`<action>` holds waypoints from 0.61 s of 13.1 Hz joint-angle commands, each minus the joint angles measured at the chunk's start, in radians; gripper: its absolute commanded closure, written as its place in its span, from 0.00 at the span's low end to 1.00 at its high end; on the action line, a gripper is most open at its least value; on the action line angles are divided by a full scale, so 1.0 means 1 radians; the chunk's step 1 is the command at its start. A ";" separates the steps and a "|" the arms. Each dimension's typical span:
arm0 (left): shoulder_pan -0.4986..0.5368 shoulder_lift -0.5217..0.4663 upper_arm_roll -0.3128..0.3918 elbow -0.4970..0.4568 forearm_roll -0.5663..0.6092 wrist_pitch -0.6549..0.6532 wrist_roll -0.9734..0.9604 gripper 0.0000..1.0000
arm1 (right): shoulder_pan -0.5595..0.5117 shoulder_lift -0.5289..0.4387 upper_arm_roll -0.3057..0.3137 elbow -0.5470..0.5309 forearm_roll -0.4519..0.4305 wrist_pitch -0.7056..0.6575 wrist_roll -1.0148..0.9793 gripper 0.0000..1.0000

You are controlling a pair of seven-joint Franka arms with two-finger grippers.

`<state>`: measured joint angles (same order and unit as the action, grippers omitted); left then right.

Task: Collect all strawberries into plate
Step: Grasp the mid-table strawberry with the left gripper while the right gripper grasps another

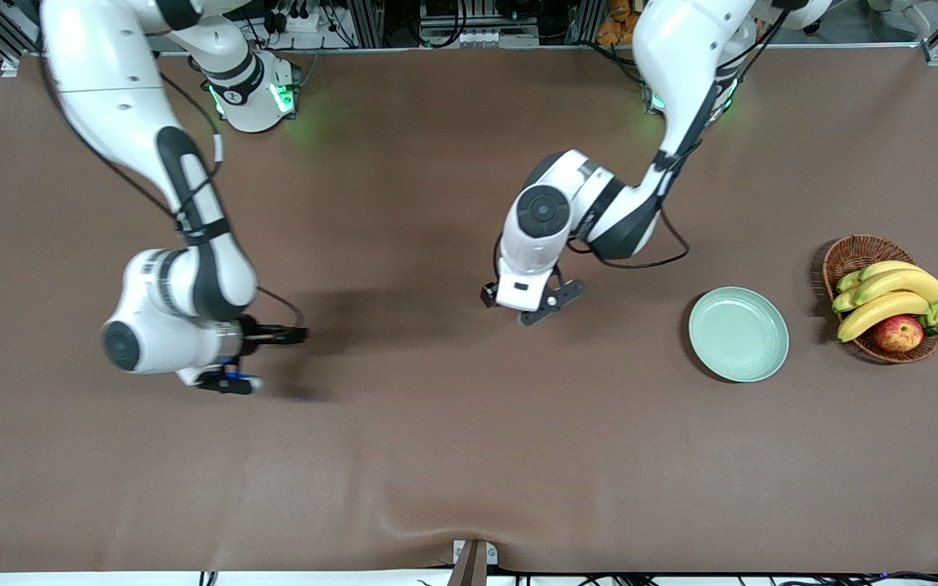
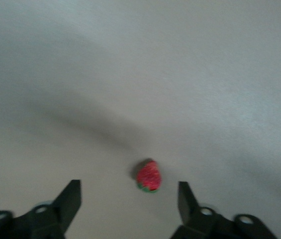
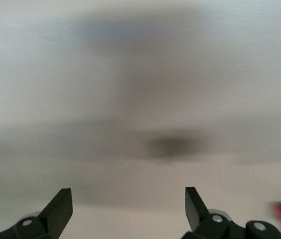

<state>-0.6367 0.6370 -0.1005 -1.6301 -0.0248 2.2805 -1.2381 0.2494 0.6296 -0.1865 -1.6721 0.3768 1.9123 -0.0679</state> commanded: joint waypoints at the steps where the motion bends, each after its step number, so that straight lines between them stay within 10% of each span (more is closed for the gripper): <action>1: -0.032 0.070 0.010 0.047 0.026 0.095 0.008 0.24 | -0.056 -0.030 0.015 -0.028 -0.114 -0.065 -0.125 0.00; 8: -0.057 0.125 0.008 0.041 0.132 0.122 0.022 0.22 | -0.131 -0.001 -0.002 -0.067 -0.232 -0.081 -0.250 0.00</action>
<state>-0.6866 0.7422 -0.1002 -1.6087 0.0857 2.3984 -1.2199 0.1212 0.6311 -0.1951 -1.7247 0.1971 1.8274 -0.3109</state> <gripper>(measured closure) 0.189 0.000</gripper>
